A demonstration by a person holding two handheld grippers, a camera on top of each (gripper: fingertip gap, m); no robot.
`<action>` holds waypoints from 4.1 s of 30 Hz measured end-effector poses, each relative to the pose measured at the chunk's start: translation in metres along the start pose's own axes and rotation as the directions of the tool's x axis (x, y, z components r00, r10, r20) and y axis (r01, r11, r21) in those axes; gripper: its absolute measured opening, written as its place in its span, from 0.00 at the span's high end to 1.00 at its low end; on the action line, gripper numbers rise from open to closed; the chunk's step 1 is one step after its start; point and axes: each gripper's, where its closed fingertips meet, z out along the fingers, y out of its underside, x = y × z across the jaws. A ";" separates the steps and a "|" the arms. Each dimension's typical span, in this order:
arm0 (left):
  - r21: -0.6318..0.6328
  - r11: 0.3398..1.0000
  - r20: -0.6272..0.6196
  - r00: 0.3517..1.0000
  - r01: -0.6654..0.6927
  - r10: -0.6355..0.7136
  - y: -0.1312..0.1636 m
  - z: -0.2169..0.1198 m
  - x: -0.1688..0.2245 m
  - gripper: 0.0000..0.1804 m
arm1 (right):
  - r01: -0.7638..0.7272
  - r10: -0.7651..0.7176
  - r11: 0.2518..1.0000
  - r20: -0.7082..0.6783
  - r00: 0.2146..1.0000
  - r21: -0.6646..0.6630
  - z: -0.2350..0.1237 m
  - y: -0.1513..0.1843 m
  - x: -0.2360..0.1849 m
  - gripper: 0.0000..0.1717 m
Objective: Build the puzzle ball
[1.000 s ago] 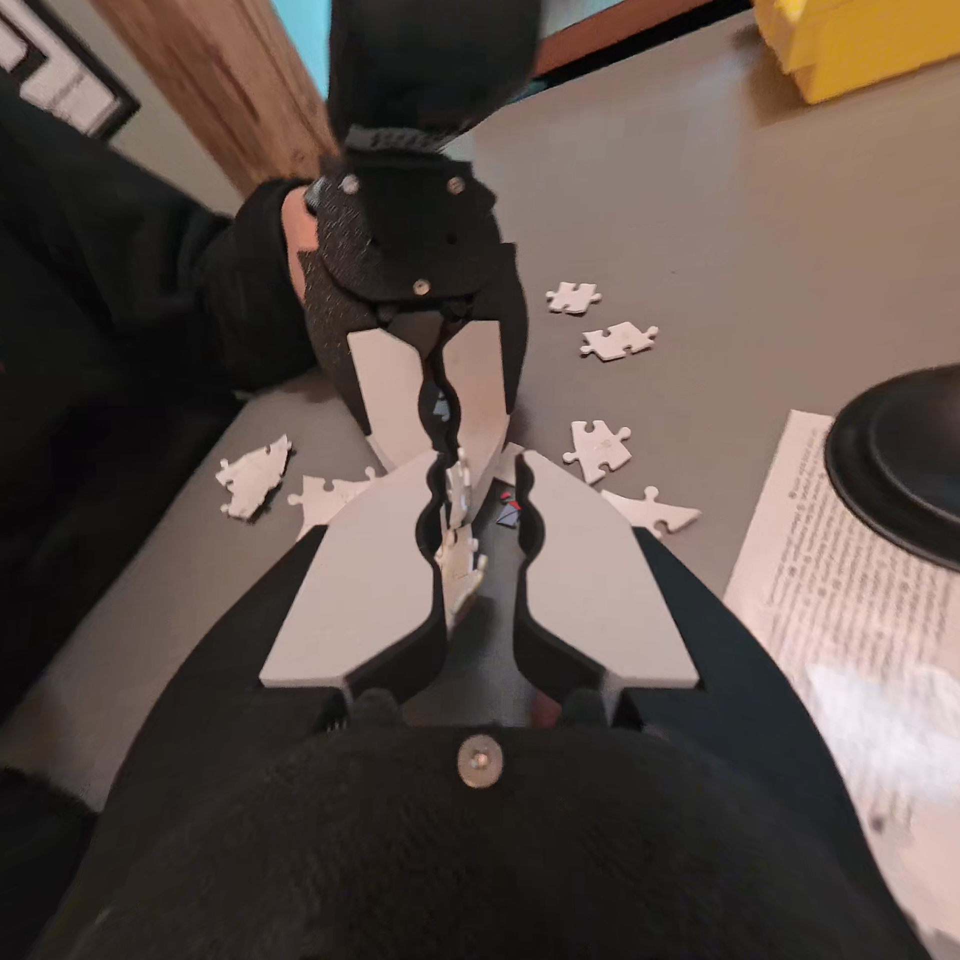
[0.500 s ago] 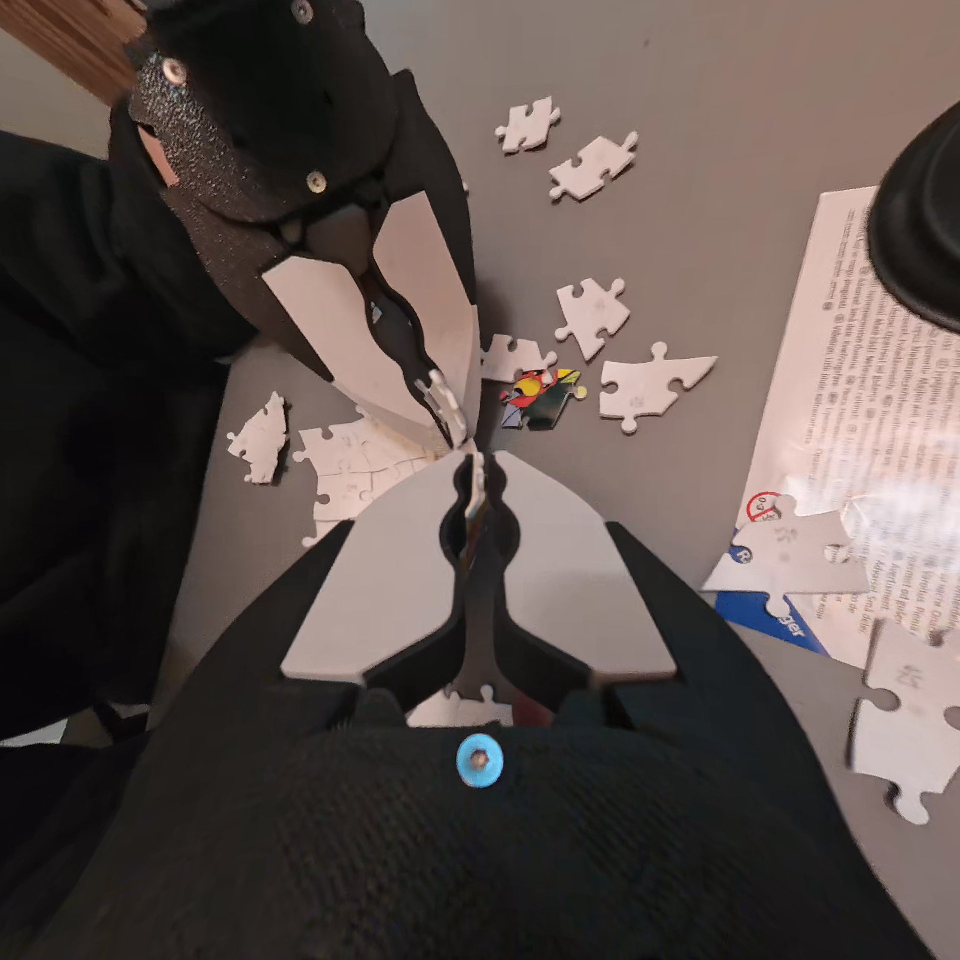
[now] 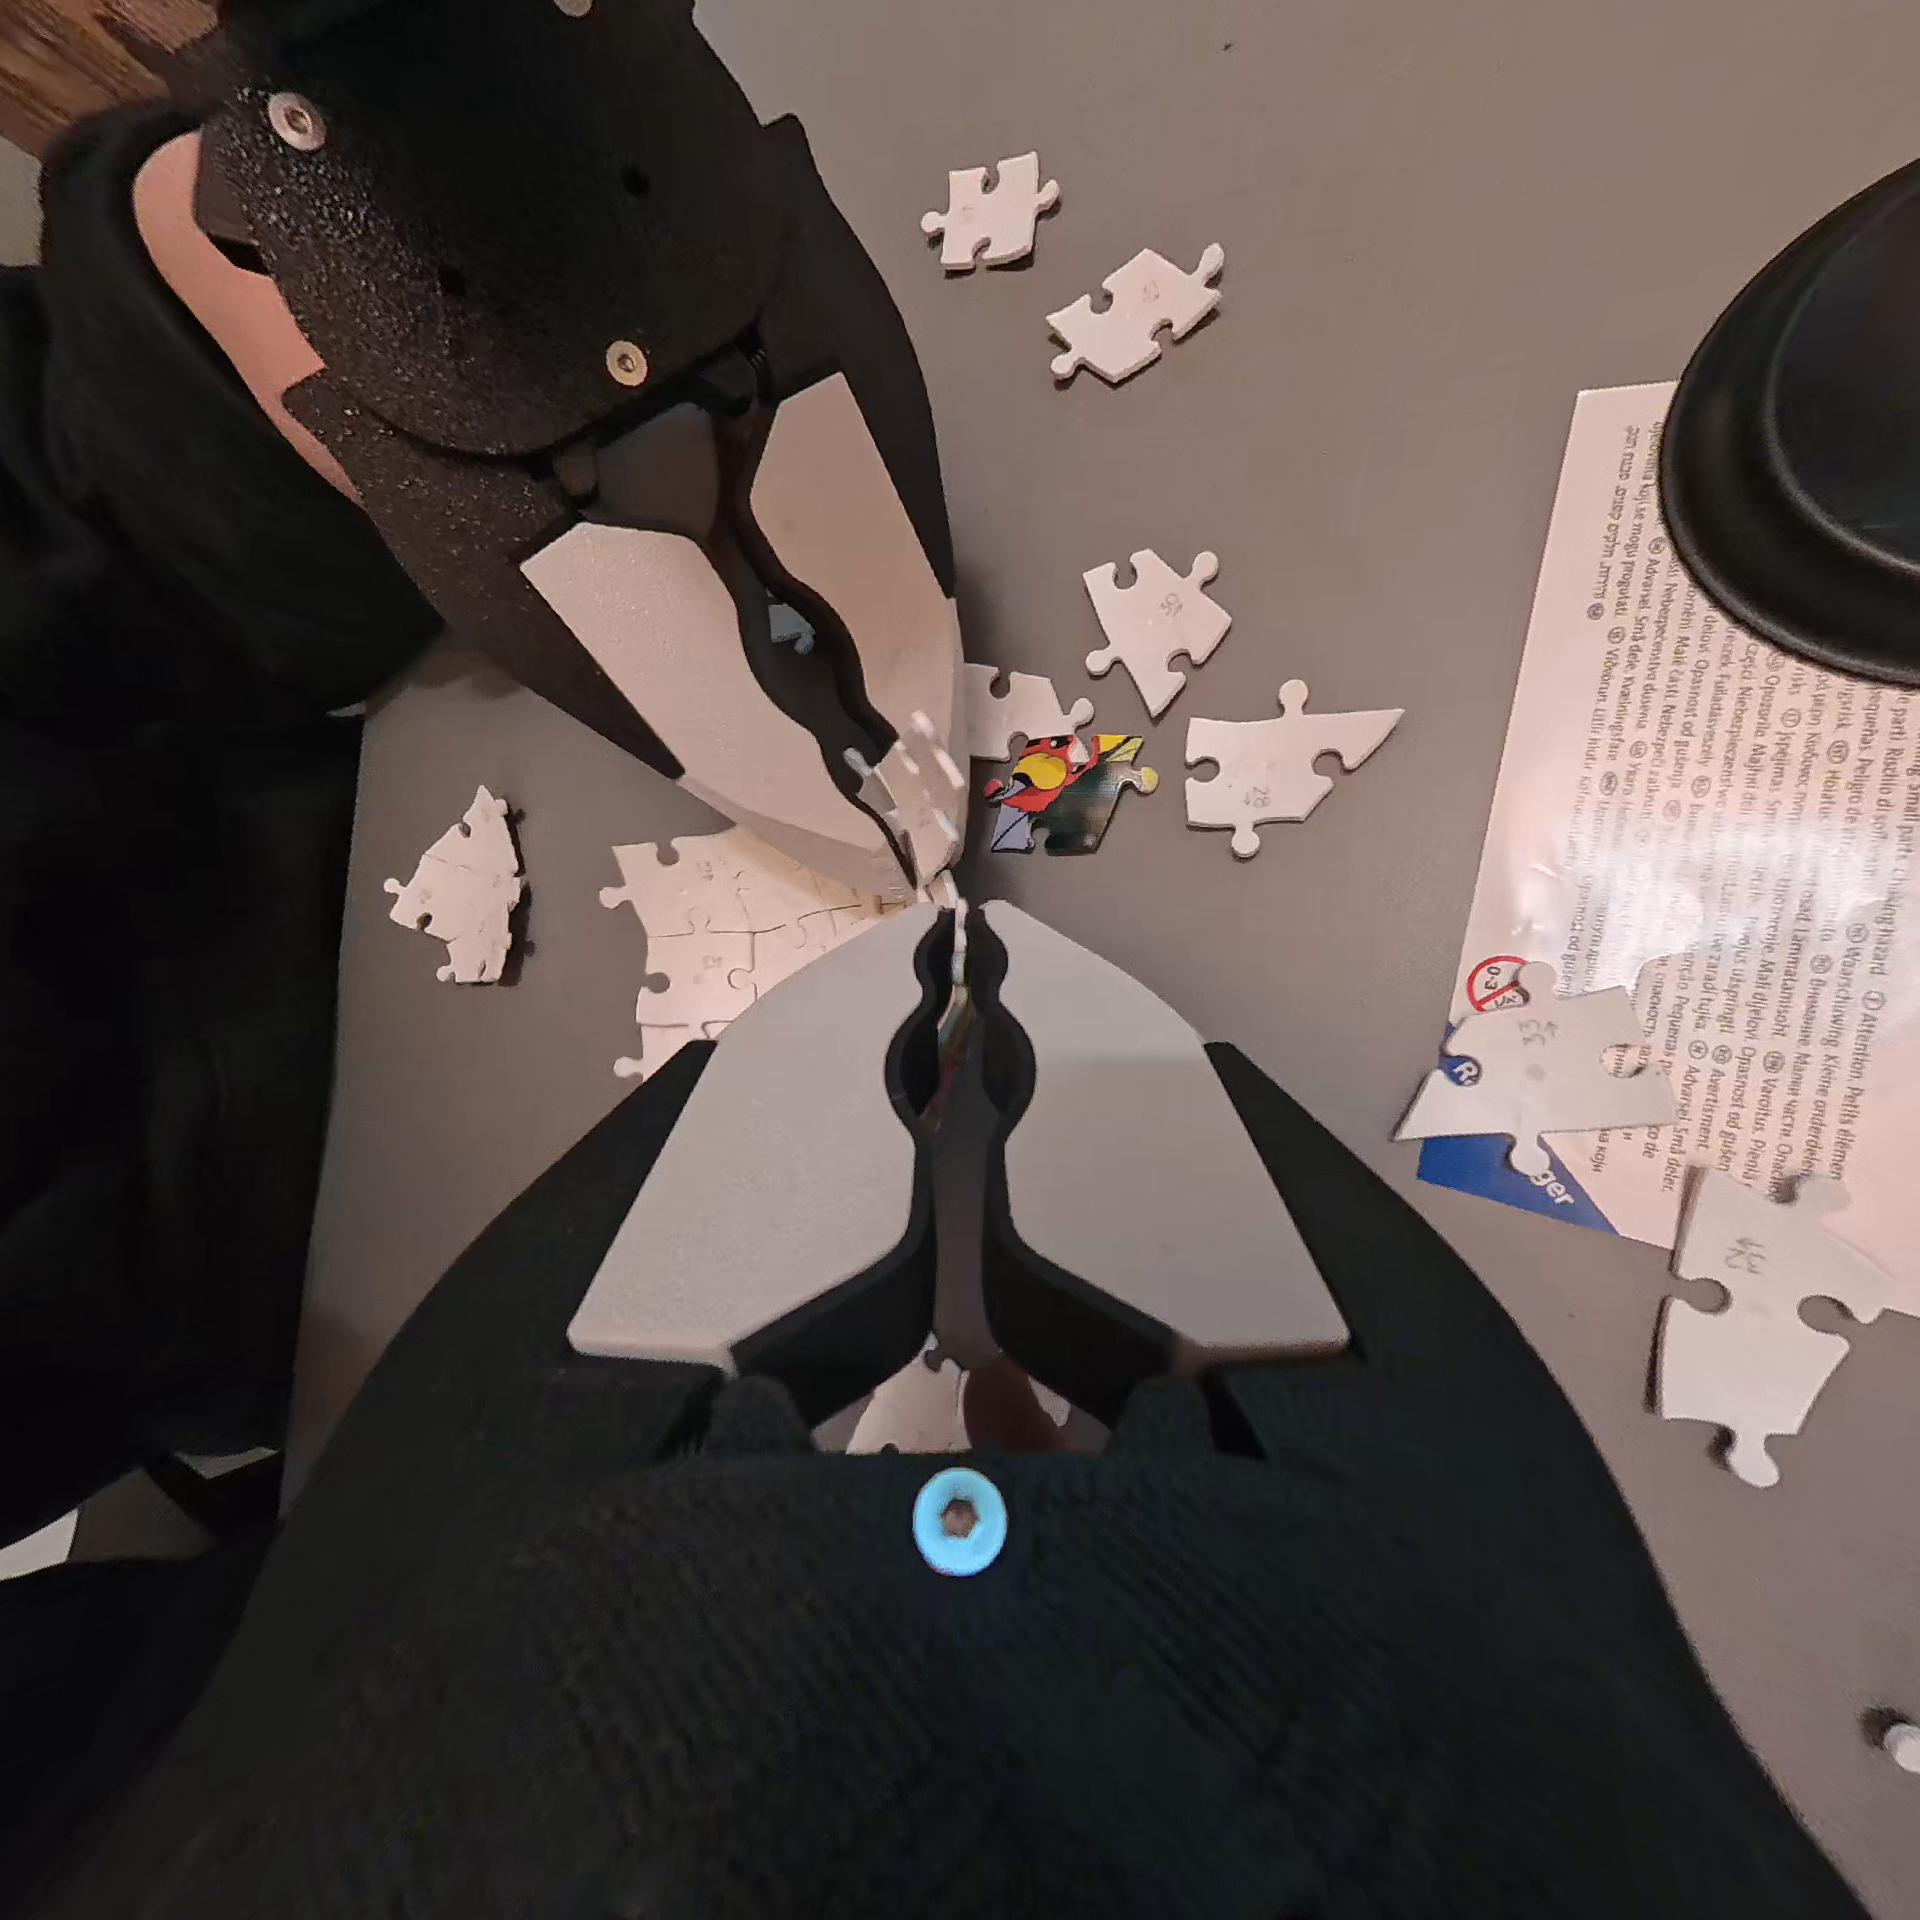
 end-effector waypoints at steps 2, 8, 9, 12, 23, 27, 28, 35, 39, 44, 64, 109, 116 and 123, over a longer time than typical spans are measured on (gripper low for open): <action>0.004 1.000 -0.001 1.000 -0.001 0.001 -0.001 0.000 0.000 0.97 | 0.003 -0.003 1.000 0.000 1.000 -0.003 -0.001 0.001 -0.001 0.99; 0.007 0.999 0.009 0.999 -0.032 0.032 -0.001 0.001 0.000 0.97 | 0.005 -0.005 1.000 0.007 1.000 -0.001 -0.001 0.002 0.000 0.99; 0.010 0.999 0.008 0.999 -0.038 0.038 -0.002 0.001 0.000 0.97 | 0.006 -0.006 1.000 0.012 1.000 0.001 -0.002 0.003 0.000 0.99; 0.014 0.998 0.013 0.998 -0.065 0.065 -0.002 0.001 0.002 0.97 | 0.021 -0.021 1.000 0.013 1.000 0.000 -0.002 0.005 0.002 0.99; 0.011 0.997 0.023 0.996 -0.081 0.080 -0.002 0.001 0.003 0.98 | 0.047 -0.045 0.997 -0.031 0.999 0.069 -0.021 -0.004 -0.001 0.89; 0.012 0.997 0.024 0.997 -0.074 0.073 -0.002 0.002 0.002 0.98 | 0.021 -0.022 0.999 0.020 1.000 0.047 -0.015 0.002 -0.001 0.93; 0.012 0.998 0.022 0.997 -0.070 0.069 -0.002 0.002 0.002 0.98 | 0.026 -0.026 0.999 0.004 1.000 0.026 -0.014 0.006 0.002 0.93; 0.010 0.996 0.027 0.996 -0.084 0.083 -0.002 0.002 0.002 0.98 | 0.096 -0.091 0.993 -0.071 0.993 0.070 -0.029 -0.001 0.004 0.92; 0.020 0.997 0.023 0.997 -0.074 0.073 -0.003 0.003 0.002 0.98 | 0.066 -0.065 0.998 -0.049 0.997 0.021 -0.026 0.009 0.002 0.88; 0.029 0.998 -0.002 0.999 -0.049 0.049 -0.003 0.006 0.002 0.98 | -0.069 0.081 0.984 -0.068 0.994 0.164 -0.031 0.003 -0.001 0.79; 0.061 0.994 0.068 0.994 -0.091 0.087 -0.007 0.006 0.003 0.98 | -0.161 0.408 0.886 -0.569 0.714 0.434 -0.022 0.059 -0.005 0.93; 0.192 0.978 -0.137 0.989 0.082 -0.056 -0.022 0.021 0.011 0.98 | 0.232 0.317 0.864 -0.841 0.439 0.446 -0.049 0.052 -0.009 0.98; 0.201 0.975 -0.134 0.989 0.092 -0.066 -0.022 0.020 0.010 0.98 | 0.239 0.313 0.865 -0.848 0.428 0.440 -0.050 0.052 -0.009 0.98; 0.203 0.975 -0.120 0.990 0.092 -0.069 -0.022 0.017 0.006 0.93 | 0.241 0.328 0.859 -0.847 0.418 0.452 -0.054 0.053 -0.009 0.98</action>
